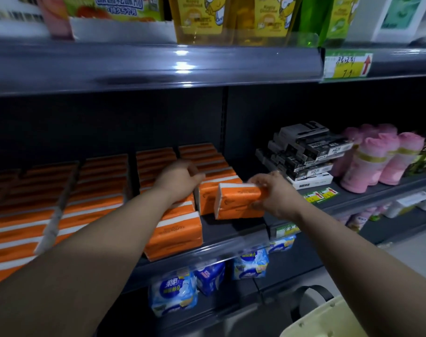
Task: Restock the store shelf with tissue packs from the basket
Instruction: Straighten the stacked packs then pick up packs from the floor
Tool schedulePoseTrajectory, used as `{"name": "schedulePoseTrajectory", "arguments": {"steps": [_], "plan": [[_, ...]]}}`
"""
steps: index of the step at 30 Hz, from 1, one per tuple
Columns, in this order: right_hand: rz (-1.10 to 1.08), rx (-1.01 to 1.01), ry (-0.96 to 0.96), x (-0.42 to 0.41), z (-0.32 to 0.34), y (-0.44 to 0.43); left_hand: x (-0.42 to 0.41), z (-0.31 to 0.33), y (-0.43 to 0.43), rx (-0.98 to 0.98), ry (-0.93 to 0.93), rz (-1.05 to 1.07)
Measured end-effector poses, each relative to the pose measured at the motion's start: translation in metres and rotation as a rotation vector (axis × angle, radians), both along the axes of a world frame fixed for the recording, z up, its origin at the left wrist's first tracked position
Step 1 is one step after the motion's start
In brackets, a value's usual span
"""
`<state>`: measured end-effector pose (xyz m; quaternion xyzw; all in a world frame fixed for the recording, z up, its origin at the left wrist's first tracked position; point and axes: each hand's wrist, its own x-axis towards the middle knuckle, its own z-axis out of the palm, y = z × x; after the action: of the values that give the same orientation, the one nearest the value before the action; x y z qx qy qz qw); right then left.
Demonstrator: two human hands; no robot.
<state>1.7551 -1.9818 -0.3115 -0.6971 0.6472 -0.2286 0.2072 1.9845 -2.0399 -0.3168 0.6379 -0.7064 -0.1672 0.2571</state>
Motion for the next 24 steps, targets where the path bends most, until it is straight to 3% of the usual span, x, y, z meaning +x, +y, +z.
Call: {"name": "schedulePoseTrajectory", "arguments": {"steps": [14,24], "plan": [[-0.078,-0.100,0.115,0.042,-0.036,-0.012,0.044,0.000,0.045,-0.180,-0.020,-0.009],[0.038,-0.250,0.212,0.075,0.006,0.034,0.057,0.022,0.099,-0.247,-0.155,0.008]]}}
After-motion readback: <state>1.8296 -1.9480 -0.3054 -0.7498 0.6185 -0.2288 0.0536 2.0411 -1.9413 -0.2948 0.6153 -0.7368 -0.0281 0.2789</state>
